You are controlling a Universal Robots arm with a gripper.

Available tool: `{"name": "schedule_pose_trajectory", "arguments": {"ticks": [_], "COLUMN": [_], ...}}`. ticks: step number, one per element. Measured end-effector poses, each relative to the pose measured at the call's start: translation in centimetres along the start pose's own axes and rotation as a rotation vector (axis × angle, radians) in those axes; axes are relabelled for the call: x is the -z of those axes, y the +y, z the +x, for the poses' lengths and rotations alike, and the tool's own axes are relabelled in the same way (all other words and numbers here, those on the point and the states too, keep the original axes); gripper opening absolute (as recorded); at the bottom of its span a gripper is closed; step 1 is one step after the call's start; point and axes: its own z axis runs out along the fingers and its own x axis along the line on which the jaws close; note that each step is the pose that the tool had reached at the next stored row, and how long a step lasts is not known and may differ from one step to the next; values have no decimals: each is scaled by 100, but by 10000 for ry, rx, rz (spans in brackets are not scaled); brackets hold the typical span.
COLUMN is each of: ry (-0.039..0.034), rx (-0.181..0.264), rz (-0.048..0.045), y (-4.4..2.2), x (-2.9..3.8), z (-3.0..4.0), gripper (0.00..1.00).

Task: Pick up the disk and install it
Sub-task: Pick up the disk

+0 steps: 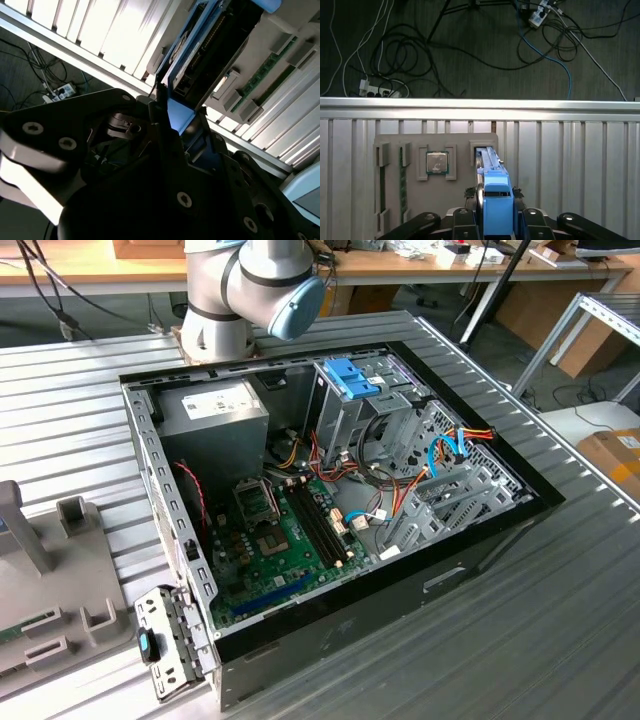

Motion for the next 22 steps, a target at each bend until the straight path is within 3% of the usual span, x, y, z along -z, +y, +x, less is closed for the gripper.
{"name": "schedule_pose_trajectory", "arguments": {"ticks": [10, 12, 14, 17, 22], "ry": [1, 3, 1, 2, 2], "rx": [1, 0, 1, 1, 1], "rz": [1, -1, 8, 11, 12], "y": [0, 1, 3, 6, 8], "x": [4, 77, 294, 462, 661], "z": [0, -2, -8, -12, -17], "gripper": [37, 37, 37, 37, 37]}}
